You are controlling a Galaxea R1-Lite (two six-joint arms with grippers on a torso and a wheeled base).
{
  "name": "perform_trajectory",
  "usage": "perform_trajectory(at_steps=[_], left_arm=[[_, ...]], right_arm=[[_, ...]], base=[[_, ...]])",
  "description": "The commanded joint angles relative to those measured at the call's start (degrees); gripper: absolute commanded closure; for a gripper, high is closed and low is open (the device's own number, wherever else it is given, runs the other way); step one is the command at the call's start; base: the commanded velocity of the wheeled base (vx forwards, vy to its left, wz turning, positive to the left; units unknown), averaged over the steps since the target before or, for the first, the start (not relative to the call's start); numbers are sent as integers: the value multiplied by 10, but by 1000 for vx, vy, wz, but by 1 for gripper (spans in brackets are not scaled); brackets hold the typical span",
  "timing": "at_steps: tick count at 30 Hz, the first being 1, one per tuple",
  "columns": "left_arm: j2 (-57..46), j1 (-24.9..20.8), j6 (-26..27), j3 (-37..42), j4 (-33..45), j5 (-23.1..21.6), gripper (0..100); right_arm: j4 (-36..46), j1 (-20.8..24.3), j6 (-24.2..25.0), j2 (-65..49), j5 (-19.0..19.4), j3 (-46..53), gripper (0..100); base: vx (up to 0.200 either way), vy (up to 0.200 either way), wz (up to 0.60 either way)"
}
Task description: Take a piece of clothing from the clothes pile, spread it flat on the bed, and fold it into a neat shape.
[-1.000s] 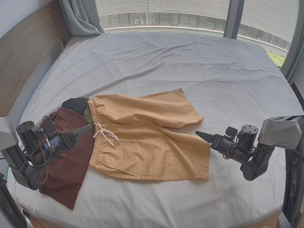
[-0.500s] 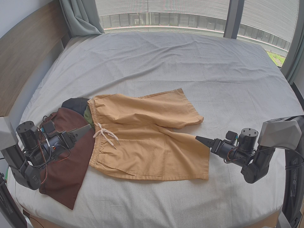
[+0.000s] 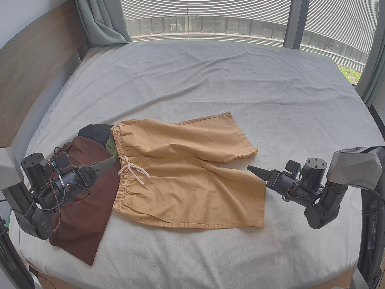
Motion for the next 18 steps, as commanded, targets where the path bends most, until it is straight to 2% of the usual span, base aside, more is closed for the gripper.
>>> perform_trajectory(at_steps=[1, 13, 18], left_arm=[[2, 1, 0, -1, 0, 0, 0], [1, 1, -1, -3, 0, 1, 0], [1, 1, -1, -3, -1, 1, 0]], right_arm=[[0, 0, 0, 3, 0, 2, 100], [1, -5, -3, 5, 0, -17, 100], [9, -20, -3, 4, 0, -33, 100]], base=[[0, 0, 0], [0, 0, 0], [0, 0, 0]])
